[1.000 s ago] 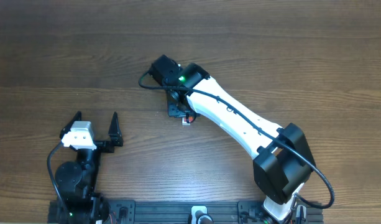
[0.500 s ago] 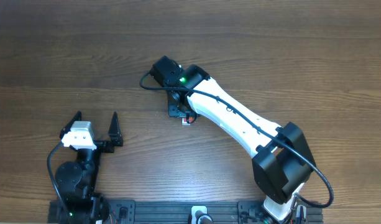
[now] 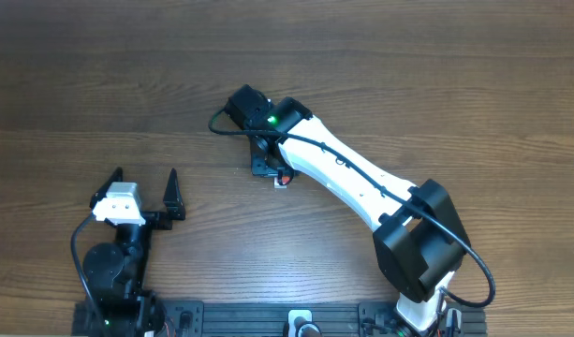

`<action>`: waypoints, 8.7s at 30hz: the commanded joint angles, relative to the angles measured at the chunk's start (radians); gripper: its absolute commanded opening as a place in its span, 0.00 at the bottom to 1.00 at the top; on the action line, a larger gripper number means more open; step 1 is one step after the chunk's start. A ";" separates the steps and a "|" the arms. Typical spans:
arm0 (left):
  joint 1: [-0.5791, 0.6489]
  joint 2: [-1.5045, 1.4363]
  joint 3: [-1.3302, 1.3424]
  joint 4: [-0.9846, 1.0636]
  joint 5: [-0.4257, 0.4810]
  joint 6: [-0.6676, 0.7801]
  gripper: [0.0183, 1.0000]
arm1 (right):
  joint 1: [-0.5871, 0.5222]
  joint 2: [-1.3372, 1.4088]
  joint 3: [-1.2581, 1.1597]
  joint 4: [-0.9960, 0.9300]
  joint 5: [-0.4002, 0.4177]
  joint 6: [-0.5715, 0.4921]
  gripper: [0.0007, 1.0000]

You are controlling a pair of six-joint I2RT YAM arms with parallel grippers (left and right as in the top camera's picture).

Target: Stack Cubes

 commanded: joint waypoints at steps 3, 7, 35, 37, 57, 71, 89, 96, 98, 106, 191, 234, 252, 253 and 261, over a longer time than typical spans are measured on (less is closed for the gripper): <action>0.003 -0.005 -0.007 0.000 -0.008 0.018 1.00 | -0.006 0.018 -0.008 0.002 -0.011 0.002 0.09; 0.003 -0.005 -0.007 0.000 -0.008 0.018 1.00 | -0.005 0.018 -0.008 0.002 -0.011 0.003 0.22; 0.003 -0.005 -0.007 0.000 -0.008 0.018 1.00 | -0.033 -0.084 0.113 -0.060 0.073 -0.073 0.99; 0.003 -0.005 -0.007 0.000 -0.008 0.018 1.00 | -0.062 -0.130 0.126 -0.090 0.099 -0.082 0.99; 0.003 -0.005 -0.007 0.000 -0.008 0.018 1.00 | -0.292 -0.321 -0.383 0.095 -0.008 -0.158 0.98; 0.003 -0.005 -0.007 0.000 -0.008 0.018 1.00 | -0.285 -0.210 -0.504 0.254 -0.007 -0.154 0.91; 0.003 -0.005 -0.007 0.000 -0.008 0.018 1.00 | -0.281 -0.111 -0.504 0.302 -0.023 -0.146 0.58; 0.003 -0.005 -0.007 0.000 -0.008 0.018 1.00 | -0.274 -0.111 -0.504 0.325 -0.023 -0.146 0.49; 0.003 -0.005 -0.007 0.000 -0.008 0.018 1.00 | -0.271 -0.111 -0.504 0.330 -0.023 -0.146 0.47; 0.003 -0.005 -0.007 0.000 -0.008 0.018 1.00 | -0.270 -0.111 -0.504 0.338 -0.023 -0.146 0.41; 0.003 -0.005 -0.007 0.000 -0.008 0.018 1.00 | -0.003 0.006 0.125 -0.121 0.015 0.022 0.01; 0.003 -0.005 -0.007 0.000 -0.008 0.018 1.00 | -0.004 0.046 0.125 -0.109 0.003 0.022 0.01; 0.003 -0.005 -0.007 0.000 -0.008 0.018 1.00 | -0.004 0.046 0.125 -0.109 0.003 0.021 0.73; 0.003 -0.005 -0.007 0.000 -0.008 0.018 1.00 | -0.004 0.046 0.125 -0.109 0.003 0.021 0.80; 0.003 -0.005 -0.007 0.000 -0.008 0.018 1.00 | -0.018 0.045 0.125 -0.108 0.004 0.014 0.99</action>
